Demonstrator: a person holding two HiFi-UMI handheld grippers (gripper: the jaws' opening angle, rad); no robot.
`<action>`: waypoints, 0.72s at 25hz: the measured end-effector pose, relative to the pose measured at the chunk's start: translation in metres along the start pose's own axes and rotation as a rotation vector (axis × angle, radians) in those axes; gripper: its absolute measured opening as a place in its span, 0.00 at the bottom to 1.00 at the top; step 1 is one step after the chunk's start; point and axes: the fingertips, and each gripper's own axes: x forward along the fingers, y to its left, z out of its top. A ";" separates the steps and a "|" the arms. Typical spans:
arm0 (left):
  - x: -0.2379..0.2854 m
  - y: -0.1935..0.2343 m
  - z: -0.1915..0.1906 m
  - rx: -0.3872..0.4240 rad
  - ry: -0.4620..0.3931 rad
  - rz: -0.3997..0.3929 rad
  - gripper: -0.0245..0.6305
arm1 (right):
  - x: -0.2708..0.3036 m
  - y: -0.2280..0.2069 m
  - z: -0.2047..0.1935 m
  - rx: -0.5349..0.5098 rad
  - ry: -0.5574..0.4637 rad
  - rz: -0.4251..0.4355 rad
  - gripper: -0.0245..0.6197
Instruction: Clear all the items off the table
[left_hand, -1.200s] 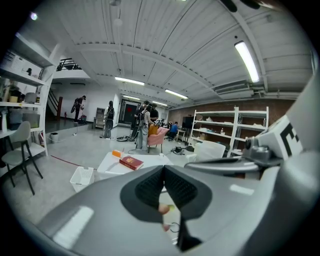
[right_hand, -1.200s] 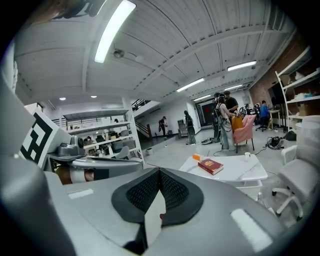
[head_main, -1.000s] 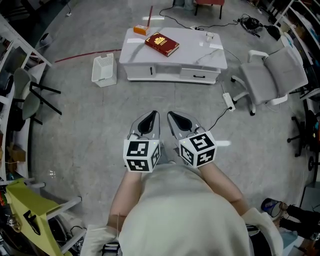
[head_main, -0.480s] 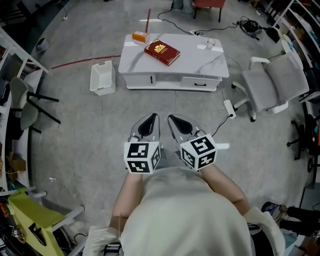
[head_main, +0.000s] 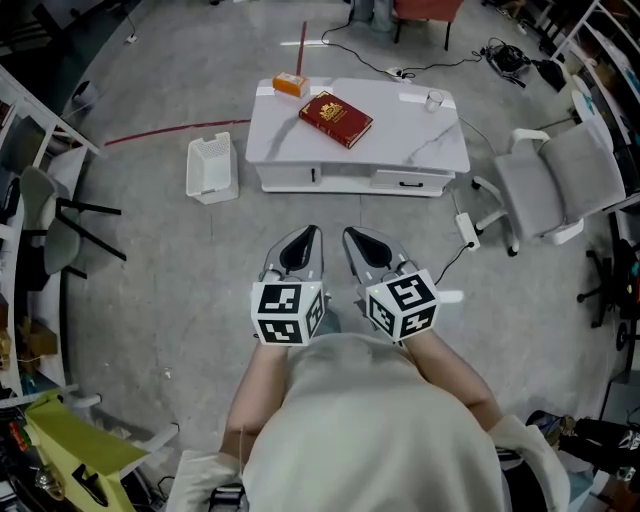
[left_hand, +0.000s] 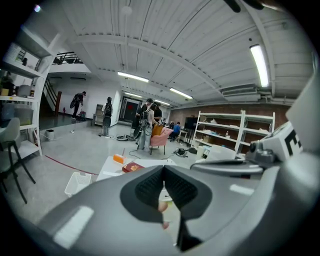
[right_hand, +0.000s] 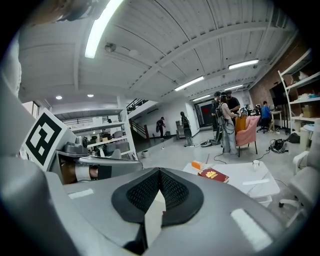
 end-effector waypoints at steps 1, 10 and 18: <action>0.004 0.005 0.003 0.000 0.001 -0.002 0.05 | 0.007 -0.001 0.002 0.002 0.000 -0.002 0.04; 0.039 0.049 0.022 0.001 0.014 -0.028 0.05 | 0.060 -0.011 0.024 0.008 -0.008 -0.032 0.04; 0.067 0.080 0.033 0.013 0.026 -0.061 0.05 | 0.101 -0.017 0.034 0.008 -0.017 -0.053 0.04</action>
